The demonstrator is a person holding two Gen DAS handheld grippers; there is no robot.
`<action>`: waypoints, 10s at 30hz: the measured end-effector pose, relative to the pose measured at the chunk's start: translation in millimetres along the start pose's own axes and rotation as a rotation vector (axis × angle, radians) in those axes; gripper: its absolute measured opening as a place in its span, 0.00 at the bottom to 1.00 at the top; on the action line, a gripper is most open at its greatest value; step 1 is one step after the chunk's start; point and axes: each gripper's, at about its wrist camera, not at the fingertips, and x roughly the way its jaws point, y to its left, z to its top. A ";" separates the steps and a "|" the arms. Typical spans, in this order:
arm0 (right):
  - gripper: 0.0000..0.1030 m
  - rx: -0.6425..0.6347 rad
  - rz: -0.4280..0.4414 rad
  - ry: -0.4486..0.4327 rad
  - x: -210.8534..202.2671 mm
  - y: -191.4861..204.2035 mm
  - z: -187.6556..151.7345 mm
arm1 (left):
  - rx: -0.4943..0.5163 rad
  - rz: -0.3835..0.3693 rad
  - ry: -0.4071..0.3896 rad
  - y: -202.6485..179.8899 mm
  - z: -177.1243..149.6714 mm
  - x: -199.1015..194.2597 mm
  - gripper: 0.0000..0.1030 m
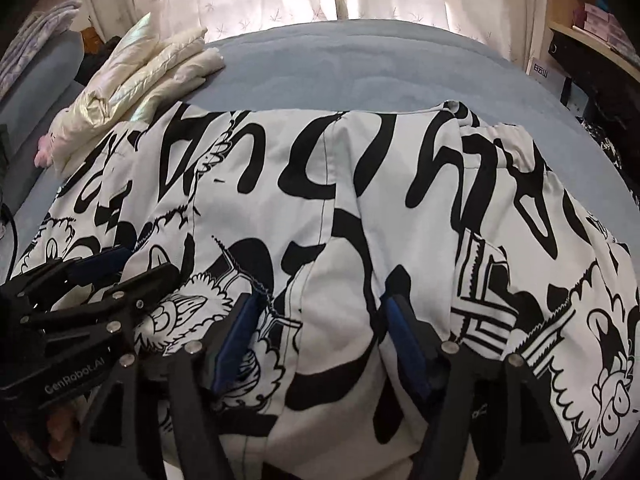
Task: Fold large clothes
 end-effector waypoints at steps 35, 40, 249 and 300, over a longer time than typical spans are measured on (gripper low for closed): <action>0.66 0.018 0.102 -0.260 -304.4 48.1 -62.7 | -0.209 -0.076 -0.167 32.8 -80.9 -259.3 0.64; 0.66 -0.008 0.161 -0.266 -321.9 60.6 -67.2 | -0.245 -0.135 -0.157 41.4 -91.3 -269.4 0.70; 0.69 0.617 0.249 -0.051 -78.1 -311.4 -6.5 | -0.001 -0.199 0.056 -94.7 43.6 -19.6 0.54; 0.64 0.321 0.120 0.035 -171.5 -179.6 -53.2 | 0.101 -0.227 0.137 -102.8 -21.9 -110.7 0.96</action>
